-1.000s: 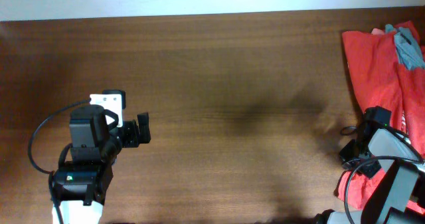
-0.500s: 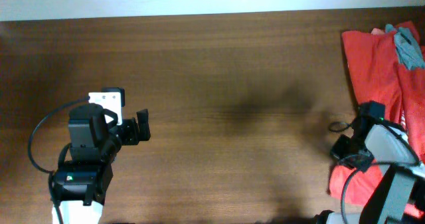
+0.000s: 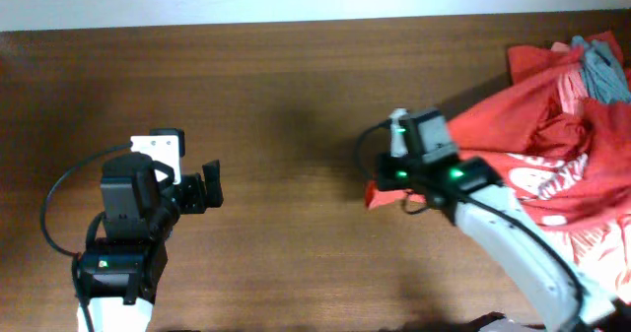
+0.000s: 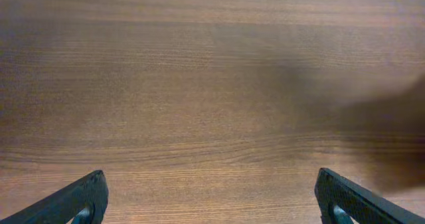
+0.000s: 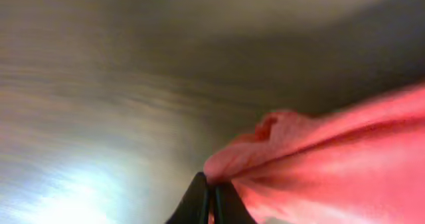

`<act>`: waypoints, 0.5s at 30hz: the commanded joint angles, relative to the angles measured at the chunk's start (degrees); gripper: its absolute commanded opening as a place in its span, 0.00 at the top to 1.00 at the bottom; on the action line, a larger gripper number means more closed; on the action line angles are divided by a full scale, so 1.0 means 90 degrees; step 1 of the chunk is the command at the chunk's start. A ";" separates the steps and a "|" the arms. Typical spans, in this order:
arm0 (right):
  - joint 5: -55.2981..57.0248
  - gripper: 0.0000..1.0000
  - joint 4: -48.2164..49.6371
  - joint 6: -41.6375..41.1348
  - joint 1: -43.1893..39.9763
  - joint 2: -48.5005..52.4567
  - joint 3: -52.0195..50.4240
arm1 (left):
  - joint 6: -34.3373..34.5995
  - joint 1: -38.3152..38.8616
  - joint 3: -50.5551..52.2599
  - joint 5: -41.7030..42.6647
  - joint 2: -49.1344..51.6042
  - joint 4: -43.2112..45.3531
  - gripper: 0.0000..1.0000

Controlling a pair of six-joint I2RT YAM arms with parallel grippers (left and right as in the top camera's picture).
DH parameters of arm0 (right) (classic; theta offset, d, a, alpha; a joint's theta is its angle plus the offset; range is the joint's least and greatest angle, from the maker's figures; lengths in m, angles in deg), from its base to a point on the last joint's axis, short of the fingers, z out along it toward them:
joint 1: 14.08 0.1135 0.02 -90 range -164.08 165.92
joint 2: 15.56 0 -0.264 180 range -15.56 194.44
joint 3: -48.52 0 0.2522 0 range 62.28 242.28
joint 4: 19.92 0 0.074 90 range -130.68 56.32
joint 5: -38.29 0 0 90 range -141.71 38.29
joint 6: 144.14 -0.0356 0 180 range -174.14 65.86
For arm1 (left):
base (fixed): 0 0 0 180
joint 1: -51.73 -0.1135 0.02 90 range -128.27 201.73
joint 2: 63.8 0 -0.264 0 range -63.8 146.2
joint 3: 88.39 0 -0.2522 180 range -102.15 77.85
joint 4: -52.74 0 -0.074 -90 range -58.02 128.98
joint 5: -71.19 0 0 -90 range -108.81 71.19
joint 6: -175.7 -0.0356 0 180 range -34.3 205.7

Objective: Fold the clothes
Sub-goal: 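Reach the right gripper into the shirt pile and grasp the orange shirt, then pull the orange shirt left and grasp its edge with the left gripper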

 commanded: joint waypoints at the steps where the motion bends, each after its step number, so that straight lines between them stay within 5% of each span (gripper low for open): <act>1: -0.0151 0.95 0.0712 -0.0185 0.0617 0.0629 0.0058 | 0.0061 -0.0032 -0.0136 0.0066 0.0015 0.0063 0.01; 9: -0.0148 0.94 0.2358 -0.0182 0.0726 0.1027 0.0369 | 0.0063 -0.0032 -0.0136 0.0070 0.0058 0.0058 0.01; 10: -0.0146 0.74 0.2603 -0.0180 0.0726 0.1027 0.0466 | 0.0063 -0.0032 -0.0136 0.0070 0.0100 0.0061 0.01; 12: -0.0017 0.52 0.2611 -0.0177 0.0702 0.1025 0.0607 | 0.0063 -0.0032 -0.0136 0.0075 0.0155 0.0061 0.01; 15: 0.0372 0.03 0.2059 -0.0102 0.0529 0.0998 0.0942 | 0.0066 -0.0032 -0.0136 0.0291 0.0255 0.0061 0.01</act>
